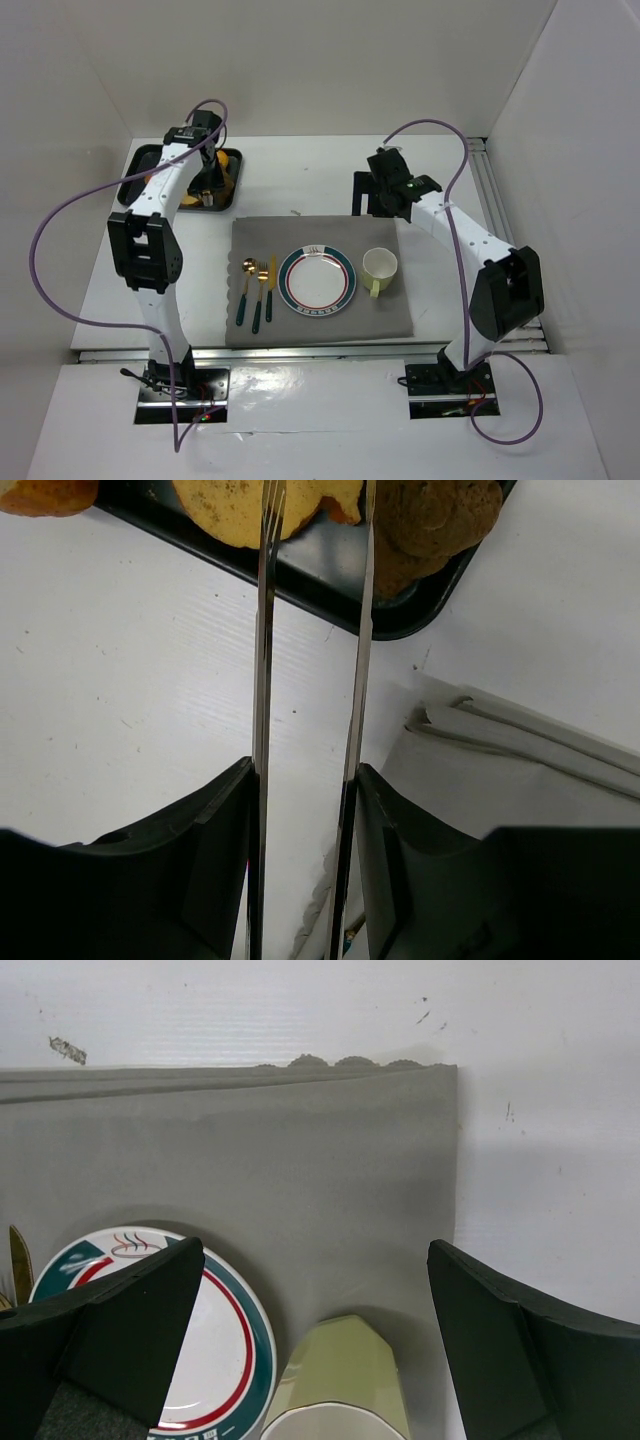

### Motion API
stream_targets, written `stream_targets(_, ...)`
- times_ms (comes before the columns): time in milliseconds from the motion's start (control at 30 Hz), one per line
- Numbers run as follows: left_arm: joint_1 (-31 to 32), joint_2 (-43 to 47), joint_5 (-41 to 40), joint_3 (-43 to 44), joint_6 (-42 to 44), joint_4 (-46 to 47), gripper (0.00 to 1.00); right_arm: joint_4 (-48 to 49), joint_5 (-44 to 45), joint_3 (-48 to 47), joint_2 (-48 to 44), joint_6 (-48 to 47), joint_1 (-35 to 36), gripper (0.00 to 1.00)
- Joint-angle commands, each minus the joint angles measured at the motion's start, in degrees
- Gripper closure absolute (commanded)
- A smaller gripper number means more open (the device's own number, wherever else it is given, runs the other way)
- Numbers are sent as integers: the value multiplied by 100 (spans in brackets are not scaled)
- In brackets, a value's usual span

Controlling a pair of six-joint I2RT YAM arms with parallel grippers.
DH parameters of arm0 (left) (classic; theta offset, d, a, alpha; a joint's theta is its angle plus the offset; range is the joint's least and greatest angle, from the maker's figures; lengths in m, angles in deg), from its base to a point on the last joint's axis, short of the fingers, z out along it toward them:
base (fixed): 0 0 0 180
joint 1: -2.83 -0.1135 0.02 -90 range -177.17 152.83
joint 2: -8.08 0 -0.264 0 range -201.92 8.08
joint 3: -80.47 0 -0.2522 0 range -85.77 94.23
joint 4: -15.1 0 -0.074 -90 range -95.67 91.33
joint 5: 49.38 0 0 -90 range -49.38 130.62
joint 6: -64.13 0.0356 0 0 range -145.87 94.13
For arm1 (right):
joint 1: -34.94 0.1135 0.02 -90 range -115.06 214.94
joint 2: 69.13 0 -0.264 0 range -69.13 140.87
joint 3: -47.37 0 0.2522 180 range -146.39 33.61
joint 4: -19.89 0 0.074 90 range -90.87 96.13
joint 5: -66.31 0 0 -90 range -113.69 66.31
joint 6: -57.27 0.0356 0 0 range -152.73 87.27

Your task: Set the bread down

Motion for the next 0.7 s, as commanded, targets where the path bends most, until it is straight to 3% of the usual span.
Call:
stream_targets(0,83,-171,-313,249,-104,-65,46,176,4,-209,45,-38,-34,0)
stream_targets(233,83,-373,-93,301,63,-12,46,176,-57,-262,98,-38,-34,0)
stream_targets(667,241,-795,-707,591,63,-179,46,176,-111,-315,160,15,-34,0)
